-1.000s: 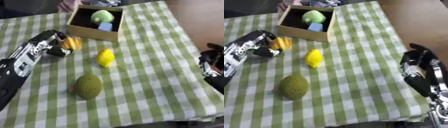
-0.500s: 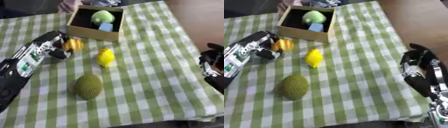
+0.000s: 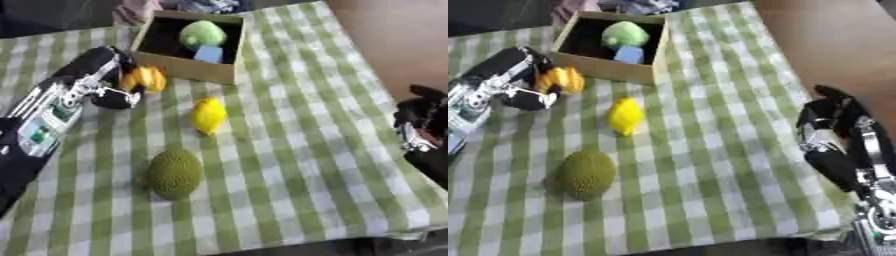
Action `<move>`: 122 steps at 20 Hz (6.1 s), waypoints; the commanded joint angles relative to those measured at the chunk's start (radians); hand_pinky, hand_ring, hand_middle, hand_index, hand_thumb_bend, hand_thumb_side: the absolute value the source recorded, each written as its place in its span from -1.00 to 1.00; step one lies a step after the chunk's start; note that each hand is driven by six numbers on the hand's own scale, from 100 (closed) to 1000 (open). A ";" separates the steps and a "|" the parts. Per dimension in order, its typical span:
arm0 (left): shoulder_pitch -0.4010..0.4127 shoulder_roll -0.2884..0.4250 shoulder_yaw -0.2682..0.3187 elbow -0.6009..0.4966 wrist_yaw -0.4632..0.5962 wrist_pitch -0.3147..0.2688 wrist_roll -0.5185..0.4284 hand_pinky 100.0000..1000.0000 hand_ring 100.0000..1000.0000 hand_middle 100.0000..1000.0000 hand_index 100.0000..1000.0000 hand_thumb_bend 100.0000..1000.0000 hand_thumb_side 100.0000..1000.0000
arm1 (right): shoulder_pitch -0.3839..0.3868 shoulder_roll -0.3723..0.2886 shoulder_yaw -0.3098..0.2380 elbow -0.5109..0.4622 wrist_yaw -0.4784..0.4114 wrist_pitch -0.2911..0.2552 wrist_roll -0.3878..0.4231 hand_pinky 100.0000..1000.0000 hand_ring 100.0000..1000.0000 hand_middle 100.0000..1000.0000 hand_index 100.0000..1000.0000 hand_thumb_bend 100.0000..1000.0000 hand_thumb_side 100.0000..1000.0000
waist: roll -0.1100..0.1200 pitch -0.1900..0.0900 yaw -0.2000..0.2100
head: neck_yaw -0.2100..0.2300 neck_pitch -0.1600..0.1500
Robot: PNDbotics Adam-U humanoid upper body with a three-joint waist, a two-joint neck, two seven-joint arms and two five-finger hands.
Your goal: Pick up objects on the table and place them in the box.
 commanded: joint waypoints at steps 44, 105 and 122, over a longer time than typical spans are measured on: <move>-0.115 0.017 -0.001 -0.062 -0.055 -0.052 0.051 0.38 0.20 0.25 0.46 -0.51 -0.51 | -0.032 -0.023 0.015 -0.011 -0.007 -0.012 0.034 0.15 0.25 0.19 0.65 -1.00 -0.33 | 0.010 -0.032 -0.074 | 0.002 -0.031; -0.048 0.064 0.196 0.013 -0.136 0.026 -0.113 0.31 0.20 0.24 0.44 -0.86 -0.98 | -0.008 -0.027 -0.105 -0.043 0.050 0.009 -0.061 0.16 0.25 0.19 0.64 -1.00 -0.28 | 0.009 -0.036 -0.090 | -0.022 -0.036; -0.157 -0.037 0.102 0.340 -0.133 0.086 0.136 0.48 0.53 0.65 0.80 -0.36 -0.08 | -0.010 -0.014 -0.097 -0.039 0.042 0.005 -0.053 0.16 0.25 0.19 0.64 -1.00 -0.29 | 0.006 -0.022 -0.106 | -0.014 -0.043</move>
